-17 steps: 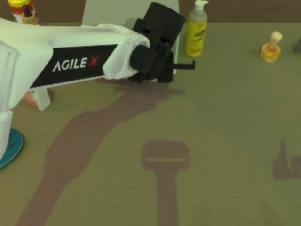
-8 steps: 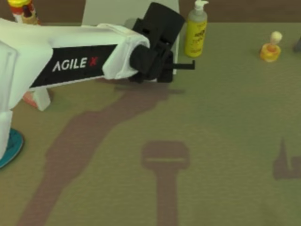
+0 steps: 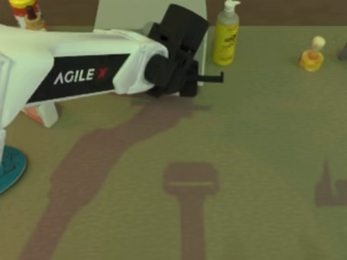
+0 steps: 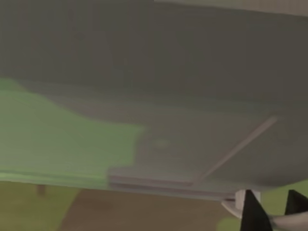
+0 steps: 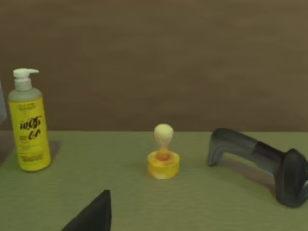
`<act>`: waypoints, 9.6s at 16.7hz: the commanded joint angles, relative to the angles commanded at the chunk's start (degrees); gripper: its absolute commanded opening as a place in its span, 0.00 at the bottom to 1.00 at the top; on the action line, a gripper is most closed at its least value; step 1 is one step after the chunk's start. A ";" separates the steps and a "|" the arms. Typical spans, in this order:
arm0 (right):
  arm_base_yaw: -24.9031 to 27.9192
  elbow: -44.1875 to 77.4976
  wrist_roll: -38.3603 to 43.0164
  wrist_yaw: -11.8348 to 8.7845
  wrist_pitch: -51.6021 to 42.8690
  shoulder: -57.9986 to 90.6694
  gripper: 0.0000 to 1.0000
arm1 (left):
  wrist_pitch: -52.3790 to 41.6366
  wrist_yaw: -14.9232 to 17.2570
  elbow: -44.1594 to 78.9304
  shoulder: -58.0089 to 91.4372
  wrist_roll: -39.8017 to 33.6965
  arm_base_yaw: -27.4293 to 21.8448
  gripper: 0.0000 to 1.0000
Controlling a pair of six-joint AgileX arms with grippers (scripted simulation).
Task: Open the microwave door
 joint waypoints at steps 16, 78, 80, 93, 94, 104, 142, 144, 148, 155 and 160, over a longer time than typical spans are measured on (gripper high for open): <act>0.00 0.00 0.00 0.00 0.00 0.00 1.00 | 0.50 0.62 -1.57 -0.53 1.11 0.29 0.00; 0.00 0.00 0.00 0.00 0.00 0.00 1.00 | 4.31 5.22 -8.23 -4.80 7.07 1.50 0.00; 0.00 0.00 0.00 0.00 0.00 0.00 1.00 | 4.31 5.22 -8.23 -4.80 7.07 1.50 0.00; 0.00 0.00 0.00 0.00 0.00 0.00 1.00 | 4.30 5.65 -7.97 -4.69 6.77 1.02 0.00; 0.00 0.00 0.00 0.00 0.00 0.00 1.00 | 4.31 5.74 -8.16 -4.70 6.92 1.08 0.00; 0.00 0.00 0.00 0.00 0.00 0.00 1.00 | 5.66 7.35 -10.84 -6.54 9.70 2.15 0.00; 0.00 0.00 0.00 0.00 0.00 0.00 1.00 | 6.69 9.31 -13.01 -8.01 12.06 2.81 0.00; 0.00 0.00 0.00 0.00 0.00 0.00 1.00 | 6.69 9.31 -13.01 -8.01 12.06 2.81 0.00; 0.00 0.00 0.00 0.00 0.00 0.00 1.00 | 6.69 9.31 -13.01 -8.01 12.06 2.81 0.00; 0.00 0.00 0.00 0.00 0.00 0.00 1.00 | 6.66 9.79 -12.80 -7.90 11.71 2.31 0.00; 0.00 0.00 0.00 0.00 0.00 0.00 1.00 | 7.44 10.96 -14.59 -9.21 13.94 3.34 0.00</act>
